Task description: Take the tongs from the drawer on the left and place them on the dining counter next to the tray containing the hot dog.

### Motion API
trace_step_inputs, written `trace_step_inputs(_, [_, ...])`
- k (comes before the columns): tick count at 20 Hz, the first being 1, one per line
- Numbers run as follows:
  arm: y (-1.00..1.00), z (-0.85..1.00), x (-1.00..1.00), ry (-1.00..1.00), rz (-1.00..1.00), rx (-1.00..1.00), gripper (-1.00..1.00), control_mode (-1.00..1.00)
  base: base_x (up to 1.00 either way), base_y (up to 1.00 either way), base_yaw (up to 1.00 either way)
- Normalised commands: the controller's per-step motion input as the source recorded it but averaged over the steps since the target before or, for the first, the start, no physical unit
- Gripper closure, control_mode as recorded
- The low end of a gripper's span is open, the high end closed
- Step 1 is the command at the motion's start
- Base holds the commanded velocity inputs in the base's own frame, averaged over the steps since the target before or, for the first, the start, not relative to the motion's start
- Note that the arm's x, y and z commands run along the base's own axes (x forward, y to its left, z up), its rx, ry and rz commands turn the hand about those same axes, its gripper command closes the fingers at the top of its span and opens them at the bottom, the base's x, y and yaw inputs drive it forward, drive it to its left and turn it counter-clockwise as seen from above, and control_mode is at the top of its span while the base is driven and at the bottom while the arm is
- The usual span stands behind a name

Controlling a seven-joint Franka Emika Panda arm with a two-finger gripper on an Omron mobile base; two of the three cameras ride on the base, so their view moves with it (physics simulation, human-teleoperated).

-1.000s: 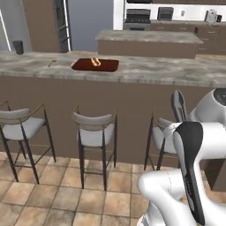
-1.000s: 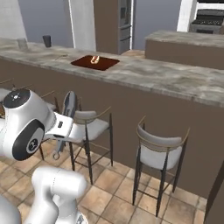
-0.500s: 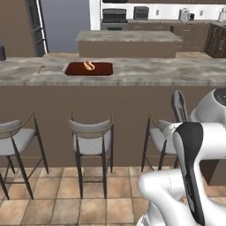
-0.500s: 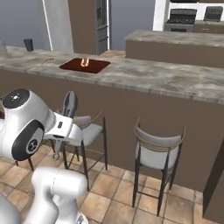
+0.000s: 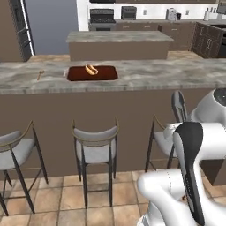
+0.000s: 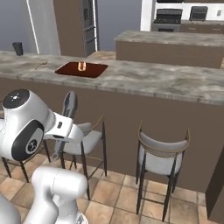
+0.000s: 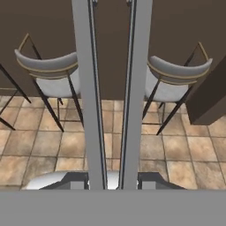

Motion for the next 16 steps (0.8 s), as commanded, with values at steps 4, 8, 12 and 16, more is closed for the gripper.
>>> trace_step_inputs(4, [0.0, 0.0, 0.0, 0.0, 0.0, 0.0, 1.0, 1.0, 0.44, 0.29, -0.13])
trace_step_inputs(8, [0.0, 0.0, 0.0, 0.0, 0.0, 0.0, 1.0, 1.0, 0.44, 0.23, -0.1])
trace_step_inputs(12, [0.0, 0.0, 0.0, 0.0, 0.0, 0.0, 1.0, 1.0, 0.49, 0.17, -0.1])
trace_step_inputs(16, [0.0, 0.0, 0.0, 0.0, 0.0, 0.0, 1.0, 1.0, 0.49, 0.24, -0.1])
